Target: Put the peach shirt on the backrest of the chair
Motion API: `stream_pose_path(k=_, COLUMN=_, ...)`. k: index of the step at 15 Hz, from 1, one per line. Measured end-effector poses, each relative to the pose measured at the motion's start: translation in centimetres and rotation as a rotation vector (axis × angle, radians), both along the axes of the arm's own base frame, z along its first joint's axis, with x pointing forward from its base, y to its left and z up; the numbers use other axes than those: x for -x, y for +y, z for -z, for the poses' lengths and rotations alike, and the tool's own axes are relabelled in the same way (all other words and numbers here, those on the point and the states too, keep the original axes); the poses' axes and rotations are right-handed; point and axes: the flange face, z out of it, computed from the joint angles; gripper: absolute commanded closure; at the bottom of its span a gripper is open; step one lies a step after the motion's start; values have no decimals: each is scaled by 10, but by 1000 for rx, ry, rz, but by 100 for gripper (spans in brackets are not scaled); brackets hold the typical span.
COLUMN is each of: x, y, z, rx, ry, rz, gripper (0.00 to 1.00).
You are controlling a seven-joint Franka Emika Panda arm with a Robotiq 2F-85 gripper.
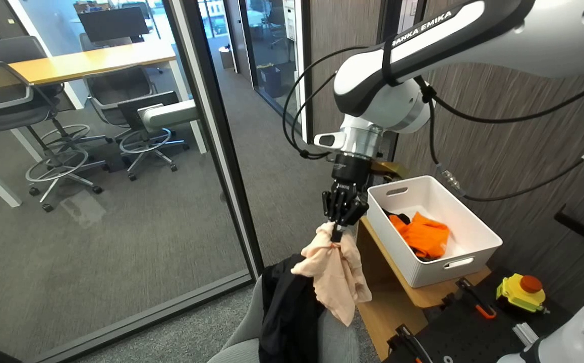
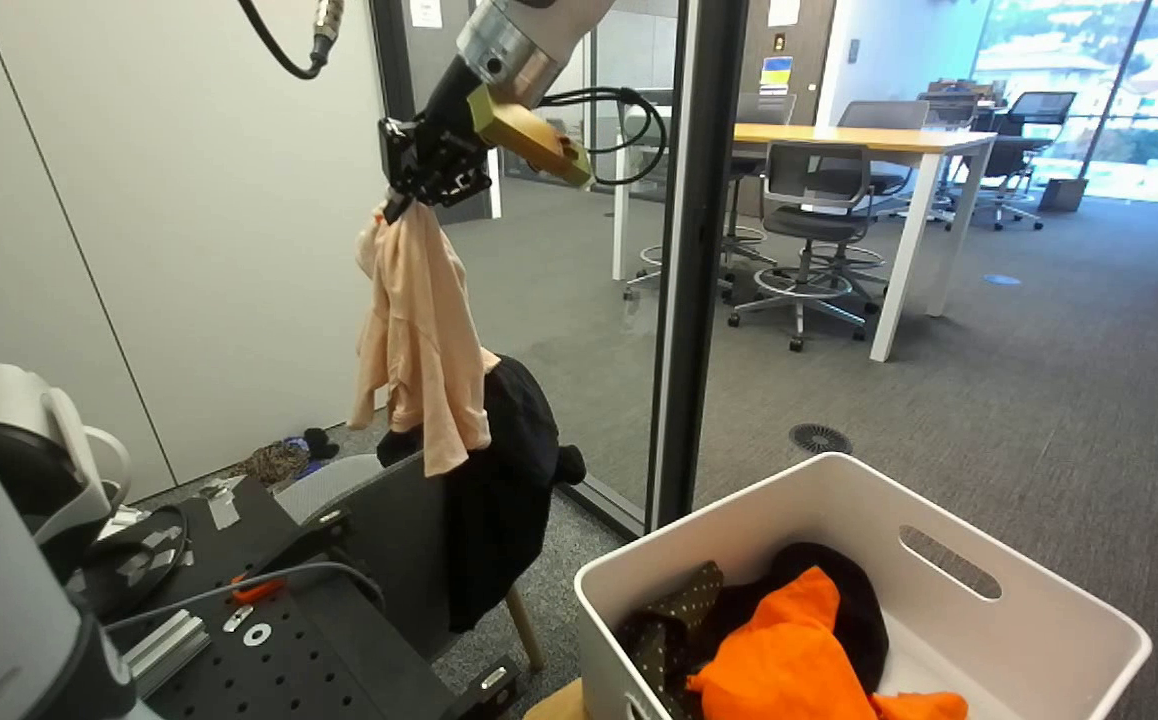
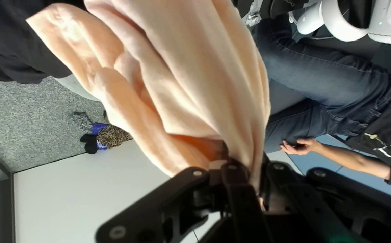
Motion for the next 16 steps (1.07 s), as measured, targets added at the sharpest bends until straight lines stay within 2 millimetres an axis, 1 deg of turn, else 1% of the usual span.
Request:
stream_pose_path(k=2, x=-1, y=4, z=16, rx=10, ry=17, rz=-2, gripper=88)
stream_pose_path(k=9, x=-12, y=11, z=85, rx=59, ry=55, rz=29, gripper=88)
stream_pose_path(k=16, x=-23, y=11, z=141, rx=99, ry=91, rz=66, gripper=88)
